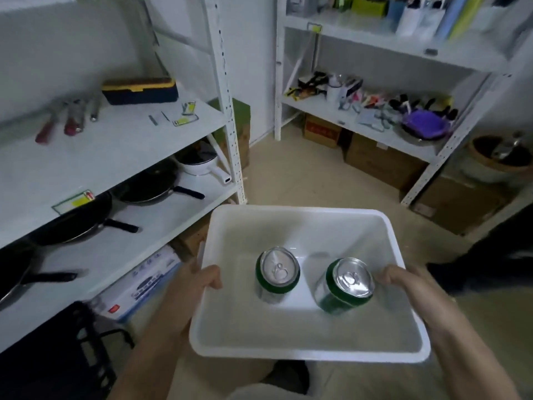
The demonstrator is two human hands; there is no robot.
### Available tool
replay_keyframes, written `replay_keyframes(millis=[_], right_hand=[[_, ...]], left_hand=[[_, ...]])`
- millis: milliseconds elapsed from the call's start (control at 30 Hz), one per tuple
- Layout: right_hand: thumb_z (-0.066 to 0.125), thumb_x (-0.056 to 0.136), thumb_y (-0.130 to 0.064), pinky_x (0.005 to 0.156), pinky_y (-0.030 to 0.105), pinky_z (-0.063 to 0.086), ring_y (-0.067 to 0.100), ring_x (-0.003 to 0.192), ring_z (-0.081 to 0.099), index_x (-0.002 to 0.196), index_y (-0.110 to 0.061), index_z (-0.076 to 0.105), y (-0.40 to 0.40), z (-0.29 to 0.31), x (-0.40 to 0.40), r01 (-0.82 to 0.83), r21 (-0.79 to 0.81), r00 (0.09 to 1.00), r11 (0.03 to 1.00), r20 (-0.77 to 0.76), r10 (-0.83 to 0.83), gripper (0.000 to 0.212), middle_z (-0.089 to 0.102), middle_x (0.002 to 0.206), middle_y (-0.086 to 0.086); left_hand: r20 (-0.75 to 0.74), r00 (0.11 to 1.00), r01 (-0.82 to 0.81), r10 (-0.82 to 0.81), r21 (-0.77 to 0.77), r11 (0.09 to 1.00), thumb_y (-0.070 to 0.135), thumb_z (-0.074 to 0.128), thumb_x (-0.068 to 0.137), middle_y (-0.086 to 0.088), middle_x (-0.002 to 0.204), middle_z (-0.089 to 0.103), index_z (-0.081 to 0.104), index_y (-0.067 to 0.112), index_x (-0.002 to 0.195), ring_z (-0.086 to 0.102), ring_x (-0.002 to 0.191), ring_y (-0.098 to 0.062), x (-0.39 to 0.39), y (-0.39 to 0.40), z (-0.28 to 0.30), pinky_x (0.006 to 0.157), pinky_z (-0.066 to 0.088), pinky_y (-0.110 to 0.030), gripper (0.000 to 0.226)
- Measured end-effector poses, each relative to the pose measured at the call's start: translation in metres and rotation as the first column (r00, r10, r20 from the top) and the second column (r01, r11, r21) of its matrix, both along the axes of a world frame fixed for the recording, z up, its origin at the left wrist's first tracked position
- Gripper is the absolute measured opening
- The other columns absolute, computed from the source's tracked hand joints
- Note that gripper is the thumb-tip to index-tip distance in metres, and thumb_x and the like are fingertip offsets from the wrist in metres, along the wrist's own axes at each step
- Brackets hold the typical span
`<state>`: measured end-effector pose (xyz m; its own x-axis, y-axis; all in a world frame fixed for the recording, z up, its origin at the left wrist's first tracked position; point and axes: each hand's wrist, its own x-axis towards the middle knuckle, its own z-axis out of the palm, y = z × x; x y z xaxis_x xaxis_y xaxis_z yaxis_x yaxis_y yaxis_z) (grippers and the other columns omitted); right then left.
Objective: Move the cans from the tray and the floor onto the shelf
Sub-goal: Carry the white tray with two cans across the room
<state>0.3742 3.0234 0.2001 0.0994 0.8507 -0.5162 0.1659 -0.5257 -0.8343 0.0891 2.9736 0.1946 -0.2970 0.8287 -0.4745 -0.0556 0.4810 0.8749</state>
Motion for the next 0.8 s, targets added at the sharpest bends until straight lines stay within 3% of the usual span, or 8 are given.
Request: replay_keyframes(millis=[100, 200, 300, 433, 533, 633, 733, 800], right_hand=[[0.058, 0.065, -0.011, 0.041, 0.021, 0.039, 0.021, 0.036, 0.051, 0.071, -0.003, 0.057, 0.085, 0.008, -0.016, -0.087, 0.009, 0.996, 0.996, 0.024, 0.087, 0.01, 0.054, 0.042, 0.006], [0.057, 0.06, -0.015, 0.04, 0.022, 0.039, 0.016, 0.032, 0.054, 0.066, -0.01, 0.058, 0.163, 0.017, -0.036, -0.163, 0.025, 0.985, 0.986, 0.056, 0.161, 0.009, 0.055, 0.03, -0.001], [0.054, 0.054, -0.017, 0.035, 0.023, 0.036, 0.011, 0.026, 0.052, 0.061, -0.012, 0.054, 0.234, 0.024, -0.065, -0.262, 0.041, 0.965, 0.964, 0.041, 0.26, 0.009, 0.054, 0.028, -0.001], [0.056, 0.062, -0.013, 0.03, 0.024, 0.036, 0.008, 0.022, 0.048, 0.057, -0.013, 0.054, 0.325, 0.028, -0.116, -0.414, 0.043, 0.91, 0.909, 0.007, 0.414, 0.006, 0.052, 0.027, 0.0], [0.054, 0.074, -0.006, 0.044, 0.024, 0.039, 0.013, 0.025, 0.052, 0.053, -0.013, 0.059, 0.39, 0.025, -0.17, -0.569, 0.032, 0.823, 0.822, 0.006, 0.569, 0.022, 0.052, 0.029, 0.001], [0.053, 0.08, -0.004, 0.048, 0.022, 0.038, 0.024, 0.036, 0.054, 0.057, -0.011, 0.057, 0.44, 0.025, -0.235, -0.69, 0.057, 0.723, 0.721, 0.039, 0.689, 0.024, 0.053, 0.03, 0.002], [0.05, 0.082, 0.0, 0.048, 0.024, 0.034, 0.023, 0.041, 0.049, 0.054, -0.013, 0.054, 0.463, 0.026, -0.312, -0.833, 0.054, 0.553, 0.55, 0.075, 0.83, 0.031, 0.051, 0.034, 0.003], [0.045, 0.084, 0.002, 0.047, 0.024, 0.035, 0.017, 0.043, 0.048, 0.044, -0.013, 0.052, 0.467, 0.022, -0.365, -0.915, 0.071, 0.404, 0.398, 0.1, 0.909, 0.043, 0.049, 0.031, -0.006]], left_hand=[[0.069, 0.996, -0.053, 0.051, 0.027, 0.998, 0.008, 0.049, 0.049, 0.001, 0.046, 0.059, 0.059, 0.015, 0.058, 0.06, 0.047, -0.018, -0.011, 0.066, 0.006, 0.043, 0.044, -0.024, 0.015], [0.122, 0.985, -0.127, 0.119, 0.061, 0.99, 0.005, 0.047, 0.049, 0.004, 0.04, 0.057, 0.058, 0.02, 0.043, 0.056, 0.035, -0.01, -0.026, 0.125, 0.01, 0.033, 0.041, -0.017, 0.02], [0.139, 0.969, -0.218, 0.206, 0.081, 0.972, 0.004, 0.047, 0.048, -0.001, 0.041, 0.055, 0.056, 0.014, 0.049, 0.053, 0.034, -0.014, -0.045, 0.175, 0.012, 0.033, 0.04, -0.016, 0.014], [0.156, 0.927, -0.358, 0.342, 0.089, 0.93, 0.004, 0.047, 0.049, -0.011, 0.051, 0.048, 0.054, 0.003, 0.064, 0.049, 0.039, -0.02, -0.074, 0.222, 0.012, 0.04, 0.037, -0.018, 0.017], [0.13, 0.863, -0.5, 0.488, 0.08, 0.863, 0.005, 0.045, 0.047, -0.006, 0.044, 0.051, 0.053, 0.005, 0.06, 0.05, 0.036, -0.018, -0.101, 0.249, 0.015, 0.041, 0.039, -0.015, 0.014], [0.133, 0.751, -0.659, 0.647, 0.074, 0.749, 0.005, 0.044, 0.047, -0.003, 0.045, 0.052, 0.054, 0.007, 0.06, 0.051, 0.035, -0.017, -0.126, 0.262, 0.022, 0.04, 0.04, -0.015, 0.016], [0.108, 0.594, -0.804, 0.797, 0.087, 0.588, 0.005, 0.045, 0.048, -0.003, 0.049, 0.054, 0.054, 0.007, 0.063, 0.054, 0.041, -0.019, -0.152, 0.252, 0.029, 0.045, 0.043, -0.018, 0.018], [0.086, 0.458, -0.888, 0.885, 0.081, 0.452, 0.006, 0.047, 0.048, -0.004, 0.055, 0.057, 0.056, 0.007, 0.066, 0.057, 0.049, -0.022, -0.161, 0.236, 0.03, 0.049, 0.045, -0.024, 0.021]])
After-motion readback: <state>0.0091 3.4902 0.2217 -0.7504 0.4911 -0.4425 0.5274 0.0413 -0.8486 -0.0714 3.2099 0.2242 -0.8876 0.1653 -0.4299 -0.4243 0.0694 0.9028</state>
